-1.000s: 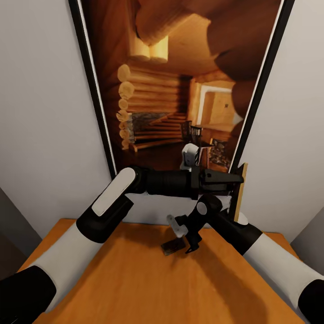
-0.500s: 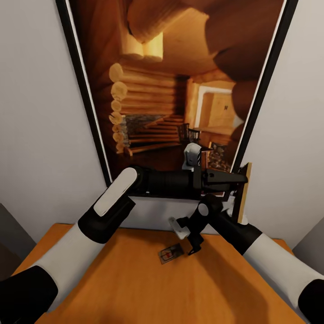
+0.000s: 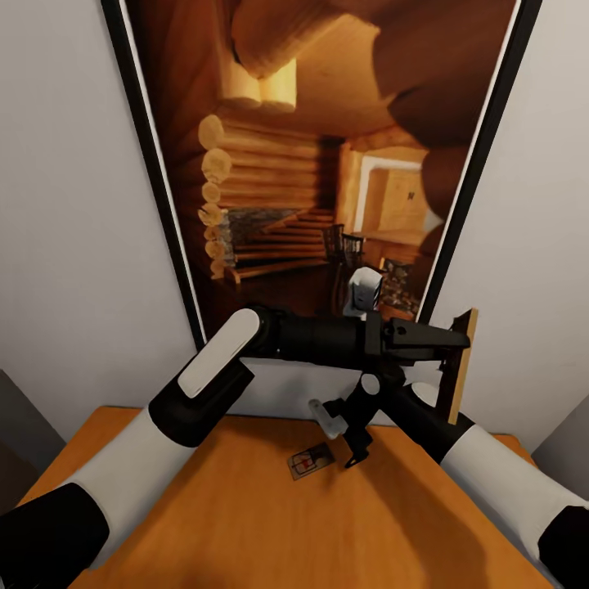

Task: Take the four mousetraps from the cabinet in the bathroom and place them on the bathroom floor. Make sure all four end up on the same floor surface, and ensure that at least two of them are either under or directly next to the same bathroom sink.

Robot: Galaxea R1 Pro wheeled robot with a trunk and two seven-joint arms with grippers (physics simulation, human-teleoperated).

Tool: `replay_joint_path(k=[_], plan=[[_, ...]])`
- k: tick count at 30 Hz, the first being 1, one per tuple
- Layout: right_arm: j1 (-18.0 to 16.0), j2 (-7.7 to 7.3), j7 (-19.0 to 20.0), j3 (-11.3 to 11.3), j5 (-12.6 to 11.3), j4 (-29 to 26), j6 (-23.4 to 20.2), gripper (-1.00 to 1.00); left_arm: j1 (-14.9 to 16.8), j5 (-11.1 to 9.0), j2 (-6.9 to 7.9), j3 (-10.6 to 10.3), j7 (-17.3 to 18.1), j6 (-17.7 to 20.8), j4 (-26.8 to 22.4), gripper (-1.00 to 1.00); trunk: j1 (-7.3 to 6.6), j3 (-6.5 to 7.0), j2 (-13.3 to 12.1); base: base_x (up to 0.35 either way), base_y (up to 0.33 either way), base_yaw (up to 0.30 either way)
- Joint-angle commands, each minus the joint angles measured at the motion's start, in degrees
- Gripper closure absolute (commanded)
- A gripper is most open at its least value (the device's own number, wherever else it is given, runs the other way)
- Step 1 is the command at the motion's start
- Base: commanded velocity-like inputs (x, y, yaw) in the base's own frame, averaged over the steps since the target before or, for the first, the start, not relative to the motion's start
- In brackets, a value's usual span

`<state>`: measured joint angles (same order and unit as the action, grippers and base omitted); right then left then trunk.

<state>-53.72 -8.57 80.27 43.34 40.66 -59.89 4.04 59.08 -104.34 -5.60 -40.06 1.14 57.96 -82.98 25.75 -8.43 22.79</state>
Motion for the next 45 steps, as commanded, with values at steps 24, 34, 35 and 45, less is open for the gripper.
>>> replay_joint_path(k=[24, 34, 35, 45], plan=[[-0.1, -0.05, -0.3, -6.6, -15.4, 5.2, 2.9, -1.0, 0.1, 0.2, -0.03, -0.2, -0.2, 0.1, 0.0, 1.0, 0.04, -0.13, 0.1, 0.0, 0.0, 0.0], [-0.1, 0.08, -2.8, -6.8, -15.7, 9.1, 2.9, -1.0, 0.1, 0.2, -0.03, -0.2, -0.2, 0.1, 0.0, 1.0, 0.04, -0.13, 0.1, 0.0, 0.0, 0.0], [-0.1, 0.1, -3.3, -6.8, -15.7, 9.9, 2.9, -1.0, 0.1, 0.2, -0.03, -0.2, -0.2, 0.1, 0.0, 1.0, 0.04, -0.13, 0.1, 0.0, 0.0, 0.0], [-0.1, 0.13, -4.6, -6.7, -15.2, 11.8, 2.9, -1.0, 0.1, 0.2, 0.3, -0.2, -0.3, 0.1, 0.0, 1.0, 0.04, -0.13, 0.1, 0.0, 0.0, 0.0]])
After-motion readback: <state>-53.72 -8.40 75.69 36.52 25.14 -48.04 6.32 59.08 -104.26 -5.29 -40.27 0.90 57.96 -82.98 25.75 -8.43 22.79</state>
